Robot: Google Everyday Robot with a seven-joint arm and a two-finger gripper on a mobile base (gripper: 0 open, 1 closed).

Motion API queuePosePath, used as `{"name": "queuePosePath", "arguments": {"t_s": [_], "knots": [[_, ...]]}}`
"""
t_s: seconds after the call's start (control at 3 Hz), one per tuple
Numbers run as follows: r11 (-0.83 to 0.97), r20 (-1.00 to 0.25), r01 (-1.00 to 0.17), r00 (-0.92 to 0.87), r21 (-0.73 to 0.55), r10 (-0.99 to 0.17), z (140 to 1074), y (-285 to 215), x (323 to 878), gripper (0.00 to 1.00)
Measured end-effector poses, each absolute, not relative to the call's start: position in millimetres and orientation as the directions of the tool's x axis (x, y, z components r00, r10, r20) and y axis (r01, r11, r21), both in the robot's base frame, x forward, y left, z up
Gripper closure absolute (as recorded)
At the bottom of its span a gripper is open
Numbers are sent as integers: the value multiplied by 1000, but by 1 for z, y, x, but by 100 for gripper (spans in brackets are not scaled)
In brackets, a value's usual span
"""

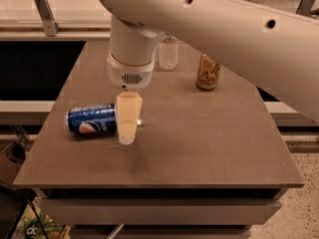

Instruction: Place pepsi can upright

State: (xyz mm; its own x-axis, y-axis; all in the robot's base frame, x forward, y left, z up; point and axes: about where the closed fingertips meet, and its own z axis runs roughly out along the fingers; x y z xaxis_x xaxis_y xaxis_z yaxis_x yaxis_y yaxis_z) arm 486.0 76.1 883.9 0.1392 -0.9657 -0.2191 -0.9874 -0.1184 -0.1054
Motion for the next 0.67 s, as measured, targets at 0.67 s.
{"name": "queuePosePath", "arguments": {"t_s": [0.67], "knots": [[-160, -135, -981, 174, -109, -975, 870, 116, 513, 0]]}}
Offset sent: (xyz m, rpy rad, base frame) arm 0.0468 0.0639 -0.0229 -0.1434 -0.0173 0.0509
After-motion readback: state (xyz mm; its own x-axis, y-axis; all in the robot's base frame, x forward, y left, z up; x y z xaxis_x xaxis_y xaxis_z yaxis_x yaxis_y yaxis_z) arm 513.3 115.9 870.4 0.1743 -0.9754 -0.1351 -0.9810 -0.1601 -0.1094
